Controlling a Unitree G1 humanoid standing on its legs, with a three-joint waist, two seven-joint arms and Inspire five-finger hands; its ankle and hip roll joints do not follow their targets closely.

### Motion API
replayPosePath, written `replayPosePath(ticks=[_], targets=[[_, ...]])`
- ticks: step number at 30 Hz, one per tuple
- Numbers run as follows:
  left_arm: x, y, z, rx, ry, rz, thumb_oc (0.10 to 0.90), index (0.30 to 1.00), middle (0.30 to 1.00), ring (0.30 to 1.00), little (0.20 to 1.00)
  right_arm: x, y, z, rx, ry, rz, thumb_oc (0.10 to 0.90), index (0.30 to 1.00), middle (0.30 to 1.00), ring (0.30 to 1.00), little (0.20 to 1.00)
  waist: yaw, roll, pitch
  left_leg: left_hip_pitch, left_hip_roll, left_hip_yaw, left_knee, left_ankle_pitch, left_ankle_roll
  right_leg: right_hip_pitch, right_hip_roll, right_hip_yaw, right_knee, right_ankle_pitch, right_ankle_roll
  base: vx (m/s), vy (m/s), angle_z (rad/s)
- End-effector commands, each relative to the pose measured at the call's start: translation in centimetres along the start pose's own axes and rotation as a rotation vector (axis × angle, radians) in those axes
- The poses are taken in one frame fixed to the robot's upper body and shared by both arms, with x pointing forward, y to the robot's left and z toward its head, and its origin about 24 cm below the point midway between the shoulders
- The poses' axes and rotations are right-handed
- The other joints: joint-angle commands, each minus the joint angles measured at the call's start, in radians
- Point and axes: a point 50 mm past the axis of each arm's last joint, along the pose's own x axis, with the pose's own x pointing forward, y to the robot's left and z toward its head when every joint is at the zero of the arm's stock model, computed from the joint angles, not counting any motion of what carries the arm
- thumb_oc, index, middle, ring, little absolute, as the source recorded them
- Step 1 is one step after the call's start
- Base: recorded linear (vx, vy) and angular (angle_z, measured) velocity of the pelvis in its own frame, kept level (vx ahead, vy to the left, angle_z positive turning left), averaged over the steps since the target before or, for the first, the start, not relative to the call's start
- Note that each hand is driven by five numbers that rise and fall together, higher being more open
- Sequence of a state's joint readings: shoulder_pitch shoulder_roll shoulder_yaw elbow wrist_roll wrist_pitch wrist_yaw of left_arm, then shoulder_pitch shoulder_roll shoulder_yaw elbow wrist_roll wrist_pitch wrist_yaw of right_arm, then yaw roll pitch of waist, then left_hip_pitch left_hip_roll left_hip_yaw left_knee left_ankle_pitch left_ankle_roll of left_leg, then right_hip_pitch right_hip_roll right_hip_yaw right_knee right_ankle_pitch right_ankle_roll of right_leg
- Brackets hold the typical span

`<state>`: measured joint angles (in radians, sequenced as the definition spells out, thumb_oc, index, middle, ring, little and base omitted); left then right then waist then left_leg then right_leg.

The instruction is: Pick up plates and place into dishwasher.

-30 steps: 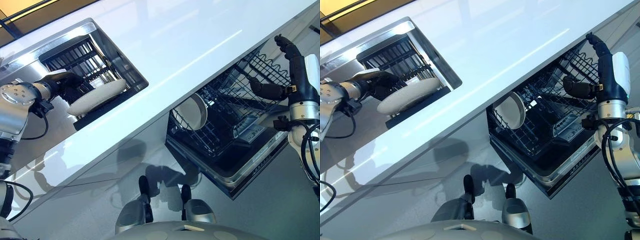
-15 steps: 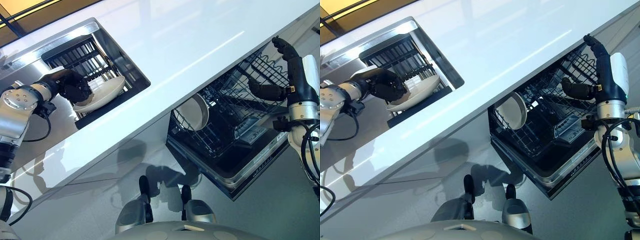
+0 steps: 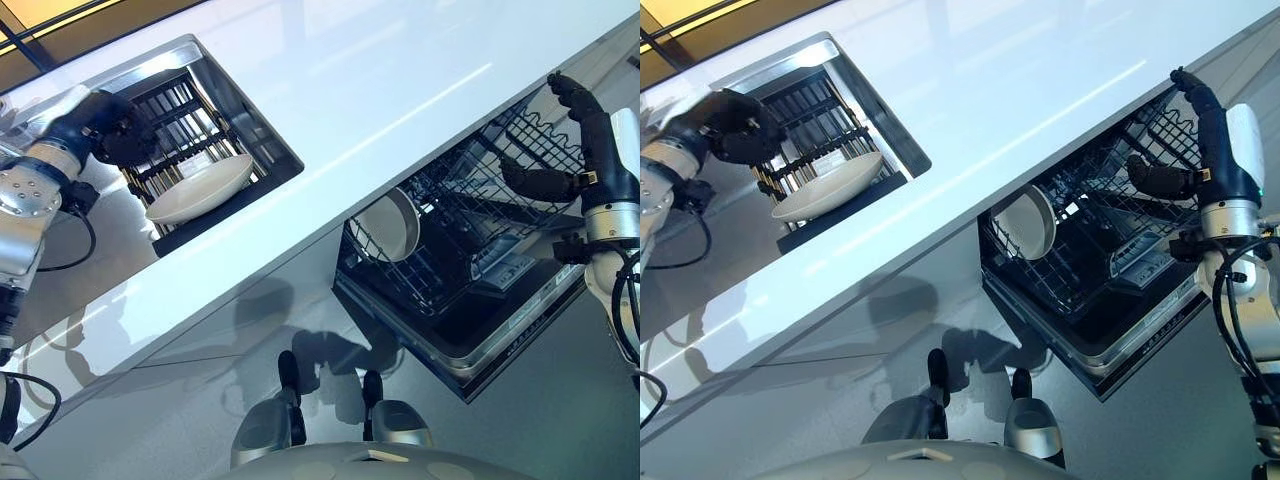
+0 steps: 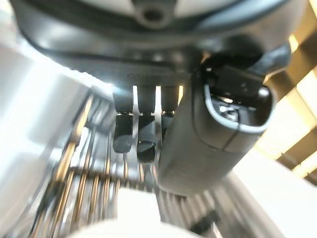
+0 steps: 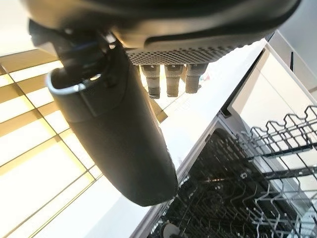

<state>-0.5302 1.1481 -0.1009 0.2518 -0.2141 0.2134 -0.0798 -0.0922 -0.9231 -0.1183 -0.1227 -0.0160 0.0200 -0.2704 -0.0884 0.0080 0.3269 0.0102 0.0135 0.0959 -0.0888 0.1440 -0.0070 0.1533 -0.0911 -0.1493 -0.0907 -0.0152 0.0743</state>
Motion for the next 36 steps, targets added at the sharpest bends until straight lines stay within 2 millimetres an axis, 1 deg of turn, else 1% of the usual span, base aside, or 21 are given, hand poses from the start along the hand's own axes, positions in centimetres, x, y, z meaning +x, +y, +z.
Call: replayPosePath(ticks=[1,2,4,6,8,9,10,11,12,14,15,16,19,20,21,22,25,30,34,35,36], targets=[[-1.0,7.8,2.3,0.059,-0.103,0.380,0.259,0.436,0.436,0.436,0.359,1.0,-3.4,2.1,-0.072,-0.162,-0.074,0.800,0.900,0.900,0.900,0.900,-0.002,-0.006,-0.175,0.097,-0.035,0.012,0.001,-0.153,-0.023,-0.065,0.026,0.000,0.006,0.066,0.051,0.00,0.000,0.00],[-1.3,8.6,2.7,0.065,-0.121,0.436,0.800,0.900,0.900,0.900,0.900,1.0,-3.5,2.1,-0.071,-0.161,-0.070,0.800,0.900,0.900,0.900,0.900,-0.001,-0.007,-0.177,0.097,-0.034,0.012,0.001,-0.153,-0.023,-0.065,0.026,0.000,0.006,0.066,0.051,0.00,0.000,0.00],[-1.5,9.2,3.1,0.073,-0.145,0.487,0.800,0.900,0.900,0.900,0.900,1.1,-3.4,2.1,-0.071,-0.161,-0.067,0.800,0.900,0.900,0.900,0.900,-0.001,-0.006,-0.178,0.099,-0.035,0.012,0.001,-0.154,-0.024,-0.064,0.026,-0.001,0.008,0.066,0.050,0.00,0.000,0.00],[-1.3,9.1,3.1,0.010,-0.123,0.434,0.800,0.900,0.900,0.900,0.900,1.1,-3.3,2.2,-0.072,-0.162,-0.064,0.800,0.900,0.900,0.900,0.900,-0.001,-0.006,-0.180,0.097,-0.034,0.013,0.001,-0.152,-0.024,-0.066,0.026,-0.002,0.009,0.066,0.050,0.00,0.000,0.00],[-0.7,7.3,2.1,-0.112,-0.063,0.281,0.800,0.900,0.900,0.900,0.900,1.0,-3.1,2.1,-0.070,-0.157,-0.067,0.800,0.900,0.900,0.900,0.900,0.001,-0.007,-0.179,0.096,-0.034,0.011,0.001,-0.152,-0.023,-0.067,0.026,-0.003,0.009,0.065,0.050,0.00,0.000,0.00],[-0.6,6.5,1.8,-0.136,-0.044,0.233,0.800,0.900,0.900,0.900,0.900,0.8,-3.0,2.0,-0.069,-0.156,-0.067,0.800,0.900,0.900,0.900,0.900,0.002,-0.006,-0.178,0.097,-0.035,0.010,0.001,-0.152,-0.022,-0.067,0.026,-0.003,0.010,0.065,0.049,0.00,0.000,0.00],[-0.6,6.3,1.7,-0.138,-0.044,0.219,0.800,0.900,0.900,0.900,0.900,0.8,-2.9,2.0,-0.069,-0.156,-0.066,0.800,0.900,0.900,0.900,0.900,0.002,-0.006,-0.177,0.099,-0.034,0.010,0.001,-0.154,-0.022,-0.065,0.027,-0.003,0.010,0.063,0.049,-0.04,-0.016,0.01],[-0.4,4.9,1.4,-0.136,-0.048,0.143,0.800,0.900,0.900,0.900,0.900,0.7,-2.7,2.0,-0.068,-0.152,-0.073,0.800,0.900,0.900,0.900,0.900,0.004,-0.008,-0.171,0.095,-0.036,0.010,0.001,-0.142,-0.019,-0.071,0.026,-0.005,0.012,0.073,0.047,-0.04,-0.018,0.00],[-0.4,4.4,1.3,-0.125,-0.052,0.112,0.800,0.900,0.900,0.900,0.900,0.7,-2.6,2.1,-0.067,-0.150,-0.074,0.800,0.900,0.900,0.900,0.900,0.004,-0.007,-0.170,0.095,-0.036,0.009,0.001,-0.143,-0.018,-0.070,0.027,-0.005,0.013,0.073,0.047,-0.04,-0.026,0.00],[-0.5,3.6,1.3,-0.085,-0.067,0.081,0.800,0.900,0.900,0.900,0.900,0.7,-2.5,2.1,-0.065,-0.144,-0.074,0.800,0.900,0.900,0.900,0.900,0.005,-0.007,-0.167,0.098,-0.037,0.009,0.001,-0.143,-0.017,-0.070,0.027,-0.005,0.014,0.075,0.047,0.02,-0.010,0.00],[-0.5,3.4,1.4,-0.076,-0.079,0.069,0.800,0.900,0.900,0.900,0.900,0.7,-2.5,2.1,-0.065,-0.141,-0.074,0.800,0.900,0.900,0.900,0.900,0.005,-0.006,-0.169,0.102,-0.036,0.007,0.001,-0.153,-0.017,-0.065,0.028,-0.004,0.012,0.067,0.049,0.00,0.000,0.00],[-0.6,3.3,1.7,-0.063,-0.100,0.059,0.800,0.900,0.900,0.900,0.900,0.8,-2.5,2.1,-0.064,-0.137,-0.075,0.800,0.900,0.900,0.900,0.900,0.005,-0.008,-0.166,0.098,-0.037,0.010,0.001,-0.142,-0.016,-0.070,0.027,-0.006,0.015,0.075,0.047,0.00,0.000,0.00],[-0.9,3.3,2.7,-0.043,-0.163,0.050,0.800,0.900,0.900,0.900,0.900,0.5,-2.6,2.0,-0.057,-0.129,-0.071,0.800,0.900,0.900,0.900,0.900,0.006,-0.007,-0.166,0.101,-0.037,0.011,0.001,-0.143,-0.017,-0.069,0.027,-0.006,0.015,0.076,0.049,0.00,-0.016,0.00],[-1.0,3.2,2.8,-0.044,-0.173,0.037,0.800,0.900,0.900,0.900,0.900,0.4,-2.6,1.9,-0.056,-0.127,-0.066,0.800,0.900,0.900,0.900,0.900,0.006,-0.005,-0.169,0.105,-0.037,0.010,0.001,-0.154,-0.018,-0.064,0.028,-0.005,0.013,0.068,0.051,0.00,0.000,0.00],[-1.1,3.2,2.9,-0.045,-0.179,0.030,0.800,0.900,0.900,0.900,0.900,0.3,-2.5,1.9,-0.055,-0.127,-0.065,0.800,0.900,0.900,0.900,0.900,0.006,-0.006,-0.167,0.101,-0.037,0.013,0.001,-0.143,-0.017,-0.069,0.027,-0.007,0.015,0.076,0.049,0.04,-0.011,0.01],[-1.3,3.1,3.3,-0.041,-0.196,0.011,0.800,0.900,0.900,0.900,0.900,0.1,-2.5,1.7,-0.054,-0.124,-0.062,0.800,0.900,0.900,0.900,0.900,0.008,-0.004,-0.169,0.105,-0.036,0.011,0.001,-0.153,-0.019,-0.063,0.028,-0.006,0.013,0.068,0.052,0.00,0.000,0.00],[-2.1,2.6,3.9,0.001,-0.230,-0.028,0.800,0.900,0.900,0.900,0.900,-0.5,-2.3,1.5,-0.044,-0.118,-0.058,0.800,0.900,0.900,0.900,0.900,0.013,-0.002,-0.169,0.107,-0.036,0.007,0.002,-0.152,-0.021,-0.061,0.027,-0.008,0.012,0.069,0.053,0.01,-0.007,0.00],[-3.4,2.7,4.1,0.061,-0.267,-0.036,0.800,0.900,0.900,0.900,0.900,-0.9,-2.1,1.2,-0.034,-0.111,-0.054,0.800,0.900,0.900,0.900,0.900,0.028,-0.001,-0.171,0.108,-0.037,0.001,0.001,-0.141,-0.024,-0.054,0.024,-0.019,0.012,0.076,0.054,-0.02,-0.017,0.00],[-4.2,3.8,3.8,0.085,-0.272,0.024,0.800,0.900,0.900,0.900,0.900,-1.1,-2.3,1.2,-0.034,-0.107,-0.059,0.800,0.900,0.900,0.900,0.900,0.038,0.000,-0.172,0.109,-0.036,-0.002,0.001,-0.138,-0.027,-0.047,0.022,-0.028,0.011,0.076,0.055,0.00,0.000,0.00],[-4.3,4.0,3.8,0.090,-0.269,0.026,0.800,0.900,0.900,0.900,0.900,-1.1,-2.4,1.1,-0.034,-0.105,-0.059,0.800,0.900,0.900,0.900,0.900,0.040,0.001,-0.174,0.113,-0.035,-0.004,0.001,-0.148,-0.029,-0.042,0.022,-0.029,0.009,0.068,0.058,-0.01,-0.011,0.06],[-4.4,4.2,3.6,0.097,-0.264,0.029,0.800,0.900,0.900,0.900,0.900,-1.1,-2.4,1.2,-0.033,-0.105,-0.059,0.800,0.900,0.900,0.900,0.900,0.040,0.001,-0.173,0.109,-0.035,-0.003,0.001,-0.138,-0.029,-0.046,0.021,-0.032,0.011,0.076,0.056,-0.01,-0.009,0.06]])
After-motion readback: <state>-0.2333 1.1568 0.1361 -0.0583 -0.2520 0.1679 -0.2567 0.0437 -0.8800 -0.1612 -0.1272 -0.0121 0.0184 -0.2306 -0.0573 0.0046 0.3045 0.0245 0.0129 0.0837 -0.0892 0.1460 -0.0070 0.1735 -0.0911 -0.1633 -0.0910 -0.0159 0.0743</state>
